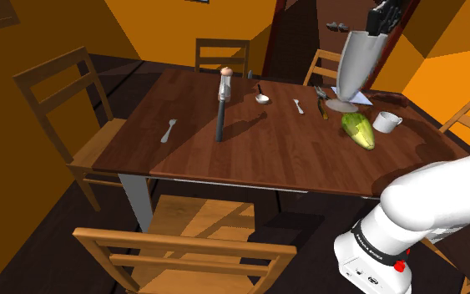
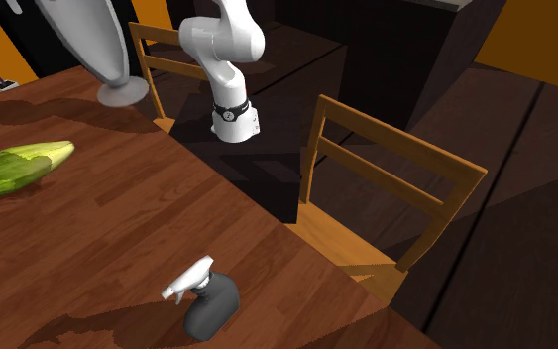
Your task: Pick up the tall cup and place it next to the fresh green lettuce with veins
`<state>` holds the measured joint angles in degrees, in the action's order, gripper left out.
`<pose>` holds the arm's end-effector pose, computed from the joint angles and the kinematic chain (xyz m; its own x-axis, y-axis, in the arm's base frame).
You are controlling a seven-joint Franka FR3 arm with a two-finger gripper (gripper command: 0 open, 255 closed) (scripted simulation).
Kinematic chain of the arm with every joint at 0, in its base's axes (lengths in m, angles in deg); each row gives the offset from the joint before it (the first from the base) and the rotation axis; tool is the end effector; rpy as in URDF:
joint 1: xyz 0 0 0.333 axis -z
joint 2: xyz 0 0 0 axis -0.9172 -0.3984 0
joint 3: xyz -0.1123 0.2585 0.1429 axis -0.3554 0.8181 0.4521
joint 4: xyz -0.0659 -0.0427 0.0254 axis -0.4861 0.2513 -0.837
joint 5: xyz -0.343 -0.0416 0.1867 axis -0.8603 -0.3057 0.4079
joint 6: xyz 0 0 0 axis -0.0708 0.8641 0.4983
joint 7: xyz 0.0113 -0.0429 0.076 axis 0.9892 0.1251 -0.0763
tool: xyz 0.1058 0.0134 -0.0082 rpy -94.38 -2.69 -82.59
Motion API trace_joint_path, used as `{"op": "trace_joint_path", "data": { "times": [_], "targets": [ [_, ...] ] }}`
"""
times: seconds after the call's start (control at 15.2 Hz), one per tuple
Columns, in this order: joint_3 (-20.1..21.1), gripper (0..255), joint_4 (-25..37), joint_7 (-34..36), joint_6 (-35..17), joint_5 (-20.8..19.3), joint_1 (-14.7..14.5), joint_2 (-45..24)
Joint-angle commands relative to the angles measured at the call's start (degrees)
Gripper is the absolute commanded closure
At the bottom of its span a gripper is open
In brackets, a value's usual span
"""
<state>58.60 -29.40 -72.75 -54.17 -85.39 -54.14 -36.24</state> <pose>0.3342 -0.1836 0.6948 0.9901 -0.1366 -0.0314 -0.1370 -0.9905 -0.0124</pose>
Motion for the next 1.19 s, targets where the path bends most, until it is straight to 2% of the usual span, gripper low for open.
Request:
{"op": "trace_joint_path", "data": {
  "times": [0.0,0.53,1.12],
  "targets": [
    [-1.7,255,-1.3,-2.4,-0.1,-1.1,0.7,1.4],
    [-11.0,255,-0.1,-14.8,0.7,-6.2,3.8,2.4],
    [-11.3,255,-9.6,-13.9,-5.9,-7.1,4.4,5.4]
  ]
}}
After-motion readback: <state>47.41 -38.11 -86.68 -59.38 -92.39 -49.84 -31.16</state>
